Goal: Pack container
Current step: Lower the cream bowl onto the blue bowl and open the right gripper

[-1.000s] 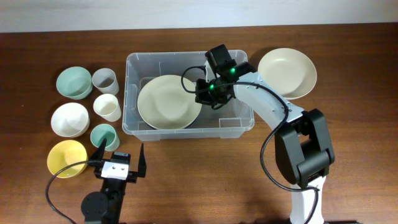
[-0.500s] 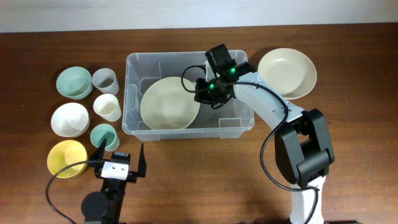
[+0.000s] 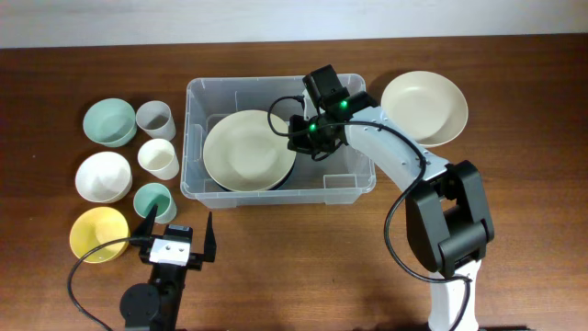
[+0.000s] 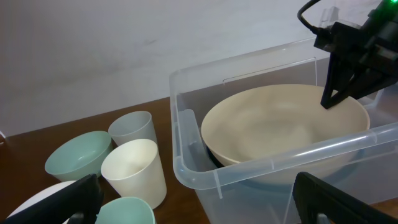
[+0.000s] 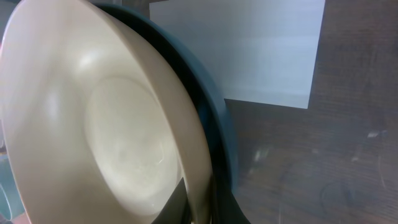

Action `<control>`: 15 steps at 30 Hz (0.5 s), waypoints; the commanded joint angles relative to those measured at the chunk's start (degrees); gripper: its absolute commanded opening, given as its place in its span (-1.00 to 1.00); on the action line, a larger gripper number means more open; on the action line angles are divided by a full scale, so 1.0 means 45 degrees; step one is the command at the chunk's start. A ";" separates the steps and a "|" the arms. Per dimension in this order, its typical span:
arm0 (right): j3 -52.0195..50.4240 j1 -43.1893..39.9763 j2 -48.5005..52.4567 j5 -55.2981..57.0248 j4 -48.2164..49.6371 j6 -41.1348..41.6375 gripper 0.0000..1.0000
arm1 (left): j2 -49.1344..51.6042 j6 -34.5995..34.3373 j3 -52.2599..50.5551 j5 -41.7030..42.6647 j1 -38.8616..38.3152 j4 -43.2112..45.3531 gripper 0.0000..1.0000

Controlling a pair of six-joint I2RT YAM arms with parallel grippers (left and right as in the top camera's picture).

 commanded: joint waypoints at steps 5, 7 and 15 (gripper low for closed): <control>0.0102 0.0117 0.0073 -0.0461 0.0044 0.0102 -0.87 | -0.0087 0.0204 -0.0073 0.0039 0.0073 -0.0005 1.00; 0.0102 0.0117 0.0073 -0.0461 0.0044 0.0102 -0.87 | -0.0087 0.0204 -0.0073 0.0044 0.0078 -0.0005 0.99; 0.0102 0.0117 0.0073 -0.0461 -0.0053 0.0102 -0.80 | -0.0087 0.0204 -0.0073 0.0044 0.0073 -0.0005 1.00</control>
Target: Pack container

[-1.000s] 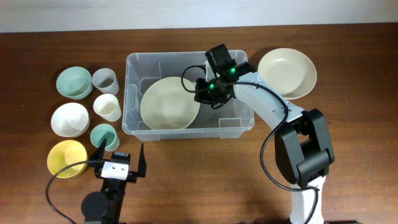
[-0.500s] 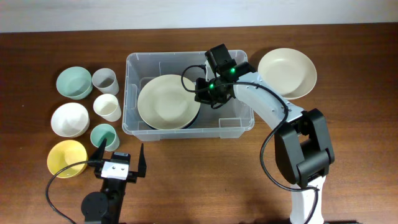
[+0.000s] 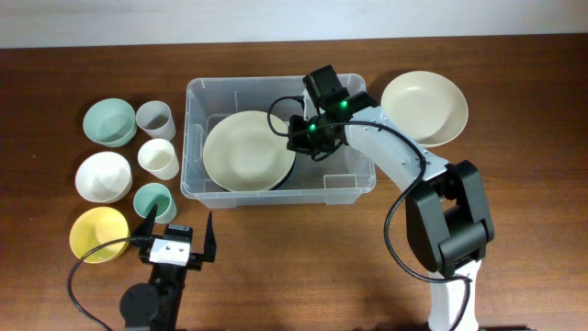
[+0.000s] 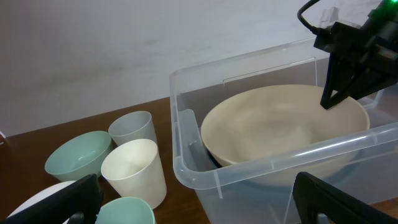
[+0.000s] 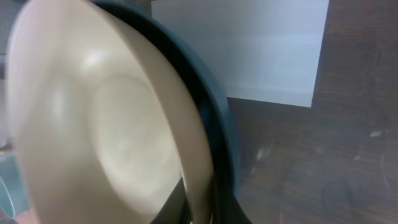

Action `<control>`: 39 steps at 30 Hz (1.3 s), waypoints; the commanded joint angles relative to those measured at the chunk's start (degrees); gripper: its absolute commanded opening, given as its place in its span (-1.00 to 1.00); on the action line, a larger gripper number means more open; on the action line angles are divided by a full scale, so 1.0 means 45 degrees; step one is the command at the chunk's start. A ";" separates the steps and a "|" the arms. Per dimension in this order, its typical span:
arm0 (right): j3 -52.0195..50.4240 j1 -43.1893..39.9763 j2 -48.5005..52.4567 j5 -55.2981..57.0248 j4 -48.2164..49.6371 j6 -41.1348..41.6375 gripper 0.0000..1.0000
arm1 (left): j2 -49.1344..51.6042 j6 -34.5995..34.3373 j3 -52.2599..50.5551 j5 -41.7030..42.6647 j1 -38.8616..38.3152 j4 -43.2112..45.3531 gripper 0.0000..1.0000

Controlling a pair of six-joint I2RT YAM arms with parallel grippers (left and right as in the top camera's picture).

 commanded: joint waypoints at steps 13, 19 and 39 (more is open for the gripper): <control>0.0102 0.0117 0.0068 -0.0355 -0.0039 0.0058 -0.26 | -0.0087 0.0204 -0.0078 0.0044 0.0073 -0.0005 0.99; 0.0102 0.0117 0.0063 -0.0053 0.0199 -0.0185 -0.28 | -0.0087 0.0204 -0.0078 0.0044 0.0073 -0.0005 1.00; 0.2487 0.0078 -0.0826 0.3439 -0.0612 -0.2628 -0.46 | -0.0087 0.0204 -0.0078 0.0044 0.0073 -0.0005 0.99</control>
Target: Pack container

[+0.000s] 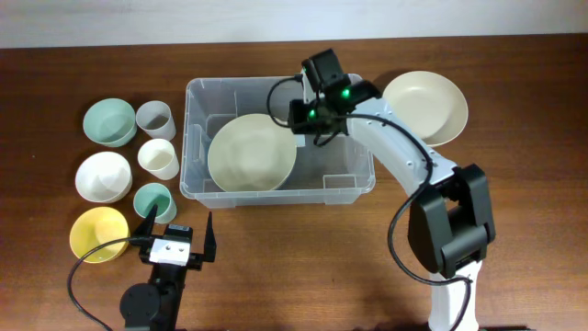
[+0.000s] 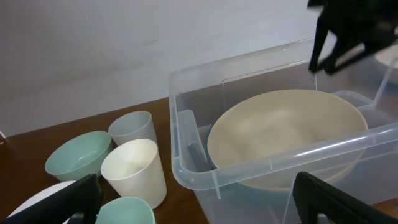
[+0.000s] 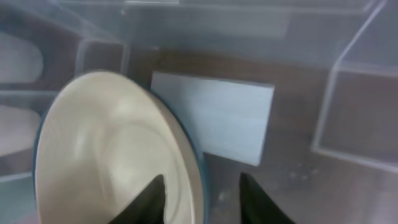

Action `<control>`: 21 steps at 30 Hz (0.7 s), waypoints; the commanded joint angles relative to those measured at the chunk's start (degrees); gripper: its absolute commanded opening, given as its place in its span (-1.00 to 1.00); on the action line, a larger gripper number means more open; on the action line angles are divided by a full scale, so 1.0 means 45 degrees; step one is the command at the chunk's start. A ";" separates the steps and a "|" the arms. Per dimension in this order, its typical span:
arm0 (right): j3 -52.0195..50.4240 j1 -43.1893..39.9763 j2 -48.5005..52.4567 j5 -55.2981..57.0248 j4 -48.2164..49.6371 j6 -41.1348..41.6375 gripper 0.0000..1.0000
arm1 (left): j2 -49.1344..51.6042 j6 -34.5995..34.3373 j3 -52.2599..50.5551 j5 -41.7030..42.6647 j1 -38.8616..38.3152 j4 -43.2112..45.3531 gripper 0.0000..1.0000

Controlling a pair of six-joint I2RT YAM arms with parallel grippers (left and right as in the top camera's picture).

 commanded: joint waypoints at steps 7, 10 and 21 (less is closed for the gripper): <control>0.0758 0.0131 -0.0685 0.0840 -0.1064 -0.0491 -0.93 | -0.0087 0.0204 -0.0078 0.0044 0.0073 -0.0005 0.99; 0.0719 0.0223 -0.0685 0.0840 -0.1355 -0.0491 -0.92 | -0.0087 0.0204 -0.0078 0.0044 0.0078 -0.0005 0.99; 0.0291 0.0816 -0.0617 0.0845 -0.1428 -0.0481 -0.92 | -0.0087 0.0204 -0.0078 0.0044 0.0078 0.0000 0.99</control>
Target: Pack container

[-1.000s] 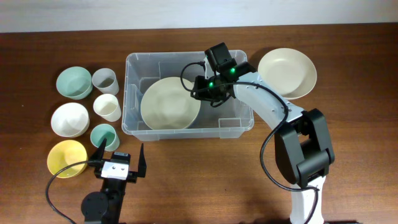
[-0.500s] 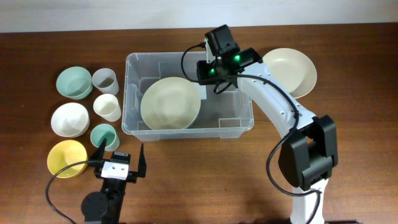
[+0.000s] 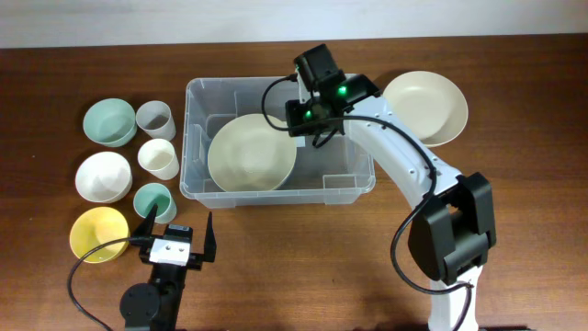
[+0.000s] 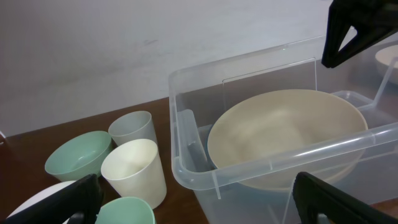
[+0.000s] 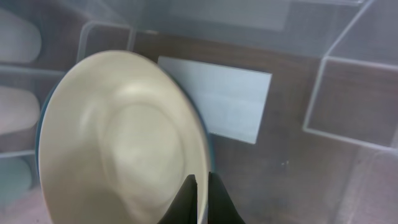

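A clear plastic container [image 3: 276, 84] stands mid-table. In it a cream plate [image 3: 251, 153] lies flat on a dark blue plate whose rim [image 5: 209, 149] peeks out. My right gripper [image 5: 200, 183] hangs over that plate's right edge, fingers shut with nothing between them; the overhead view shows the right gripper [image 3: 309, 119] at the container's back. A second cream plate [image 3: 424, 107] rests on the table to the right. My left gripper [image 3: 176, 225] stands open near the front edge, left of the container.
Left of the container stand a mint bowl [image 3: 108, 120], grey cup [image 3: 155, 118], cream cup [image 3: 158, 157], white bowl [image 3: 102, 176], teal cup [image 3: 153, 200] and yellow bowl [image 3: 97, 232]. Ribs and dividers line the container's right side [image 3: 354, 165].
The right gripper's fingers were spread open over the cream plate; now they are shut and empty. The plate lies as before. The left arm has not moved.
At first my right gripper was shut on the rim of the cream plate, which leaned tilted on the dark plate inside the container. Later the plate lay flat and the gripper was open above it. Now the gripper is shut and holds nothing.
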Action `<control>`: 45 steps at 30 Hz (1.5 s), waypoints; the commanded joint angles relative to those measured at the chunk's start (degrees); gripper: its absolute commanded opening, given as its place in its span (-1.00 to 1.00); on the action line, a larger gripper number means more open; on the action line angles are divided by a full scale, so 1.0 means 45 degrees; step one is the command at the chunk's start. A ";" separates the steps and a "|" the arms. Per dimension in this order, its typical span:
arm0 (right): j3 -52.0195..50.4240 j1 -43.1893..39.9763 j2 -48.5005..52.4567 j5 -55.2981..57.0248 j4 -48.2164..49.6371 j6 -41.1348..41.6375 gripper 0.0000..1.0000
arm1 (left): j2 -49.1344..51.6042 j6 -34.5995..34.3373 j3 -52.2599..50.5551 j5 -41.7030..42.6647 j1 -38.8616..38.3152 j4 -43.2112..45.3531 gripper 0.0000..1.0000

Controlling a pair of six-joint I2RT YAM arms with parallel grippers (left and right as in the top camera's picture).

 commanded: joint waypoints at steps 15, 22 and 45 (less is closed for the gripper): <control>-0.0141 0.0306 0.0559 0.0180 -0.0291 -0.0034 -0.92 | -0.0087 0.0204 -0.0078 0.0039 0.0073 -0.0005 0.99; -0.0209 0.0306 0.0695 0.0180 -0.0325 -0.0034 -0.92 | -0.0087 0.0204 -0.0078 0.0044 0.0073 -0.0005 0.99; -0.0981 0.0306 0.0767 -0.0243 0.0117 0.0019 -0.92 | -0.0087 0.0204 -0.0078 0.0044 0.0073 -0.0005 0.99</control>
